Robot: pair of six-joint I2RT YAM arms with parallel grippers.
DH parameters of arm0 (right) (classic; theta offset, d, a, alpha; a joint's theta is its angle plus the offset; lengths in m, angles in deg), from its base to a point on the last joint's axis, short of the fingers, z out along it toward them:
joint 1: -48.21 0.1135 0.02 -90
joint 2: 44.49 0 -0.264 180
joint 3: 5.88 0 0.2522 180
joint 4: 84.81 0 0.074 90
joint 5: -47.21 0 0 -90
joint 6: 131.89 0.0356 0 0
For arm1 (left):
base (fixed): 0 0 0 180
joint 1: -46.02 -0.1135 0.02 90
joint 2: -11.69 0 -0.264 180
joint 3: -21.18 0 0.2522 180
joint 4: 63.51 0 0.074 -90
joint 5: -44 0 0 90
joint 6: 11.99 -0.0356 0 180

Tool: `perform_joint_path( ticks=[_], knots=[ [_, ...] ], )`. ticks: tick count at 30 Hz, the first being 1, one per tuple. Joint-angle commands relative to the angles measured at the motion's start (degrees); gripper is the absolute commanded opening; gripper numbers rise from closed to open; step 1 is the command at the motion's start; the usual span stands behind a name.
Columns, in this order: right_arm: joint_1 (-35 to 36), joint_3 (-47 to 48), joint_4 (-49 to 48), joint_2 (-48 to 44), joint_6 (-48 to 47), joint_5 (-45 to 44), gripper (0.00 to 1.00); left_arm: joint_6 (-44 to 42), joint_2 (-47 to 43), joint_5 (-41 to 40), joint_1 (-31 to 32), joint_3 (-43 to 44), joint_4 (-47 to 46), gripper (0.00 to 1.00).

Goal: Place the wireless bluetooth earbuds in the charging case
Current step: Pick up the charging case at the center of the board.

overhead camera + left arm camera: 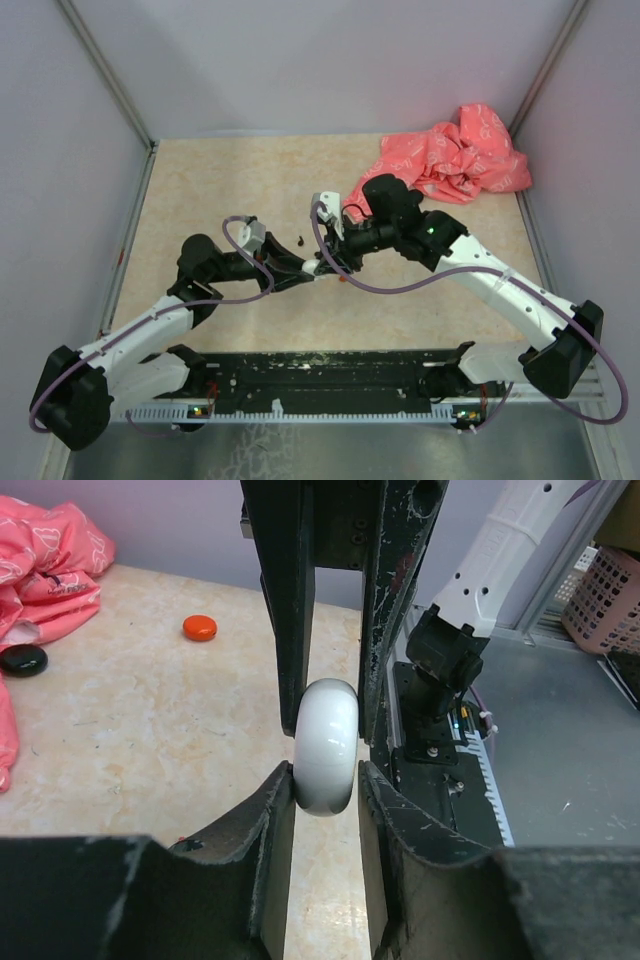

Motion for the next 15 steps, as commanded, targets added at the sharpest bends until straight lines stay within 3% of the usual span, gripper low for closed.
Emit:
perform_joint_path(
  ticks=[1,4,6,15],
  knots=[
    [0.62,3.05,-1.30,0.16,0.17,-0.35,0.00,-0.20,-0.39,0.44,0.37,0.73,-2.24,0.33],
    [0.62,3.08,-0.86,0.13,0.03,-0.56,0.00,-0.76,-0.46,0.23,0.36,0.66,-2.06,0.09],
    [0.65,3.07,-0.65,-0.11,-0.07,-1.18,0.00,-1.75,-0.76,0.00,0.36,0.34,-1.65,0.01],
    [0.59,3.31,-0.01,-1.54,-0.60,-5.81,0.21,-9.54,-3.20,-1.80,3.07,-3.07,-1.15,0.01]
  ],
)
